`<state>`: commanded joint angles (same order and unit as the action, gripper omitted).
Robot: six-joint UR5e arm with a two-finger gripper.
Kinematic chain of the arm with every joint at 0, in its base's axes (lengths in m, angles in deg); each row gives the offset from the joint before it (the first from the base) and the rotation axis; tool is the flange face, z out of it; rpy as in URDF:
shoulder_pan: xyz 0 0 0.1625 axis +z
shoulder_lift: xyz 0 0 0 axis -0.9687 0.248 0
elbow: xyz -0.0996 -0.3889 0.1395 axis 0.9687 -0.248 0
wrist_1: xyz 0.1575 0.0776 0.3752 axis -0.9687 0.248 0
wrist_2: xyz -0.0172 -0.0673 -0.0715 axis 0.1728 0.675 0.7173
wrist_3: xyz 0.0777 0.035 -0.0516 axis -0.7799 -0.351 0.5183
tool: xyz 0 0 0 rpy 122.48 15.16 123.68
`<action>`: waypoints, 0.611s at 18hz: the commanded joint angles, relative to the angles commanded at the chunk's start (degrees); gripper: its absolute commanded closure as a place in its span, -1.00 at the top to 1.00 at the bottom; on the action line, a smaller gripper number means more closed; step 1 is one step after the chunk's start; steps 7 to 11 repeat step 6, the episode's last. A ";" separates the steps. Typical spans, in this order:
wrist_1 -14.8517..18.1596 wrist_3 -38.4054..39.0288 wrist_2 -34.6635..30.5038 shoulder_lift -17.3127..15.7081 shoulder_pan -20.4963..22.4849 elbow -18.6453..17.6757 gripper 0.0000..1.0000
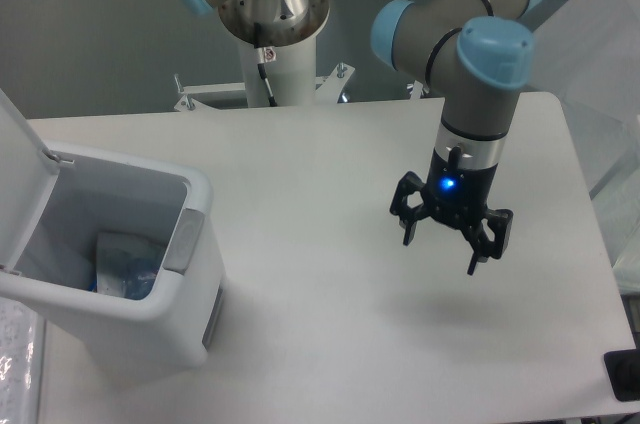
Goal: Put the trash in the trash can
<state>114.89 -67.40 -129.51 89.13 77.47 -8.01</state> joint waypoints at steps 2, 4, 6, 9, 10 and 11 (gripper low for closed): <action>0.09 -2.48 -2.64 -0.09 0.09 -0.18 1.00; 0.61 -3.53 -5.71 -0.09 -0.18 -0.27 1.00; 1.05 -3.63 -7.66 0.00 -0.18 -0.10 1.00; 1.05 -3.63 -7.66 0.00 -0.18 -0.10 1.00; 1.05 -3.63 -7.66 0.00 -0.18 -0.10 1.00; 1.05 -3.63 -7.66 0.00 -0.18 -0.10 1.00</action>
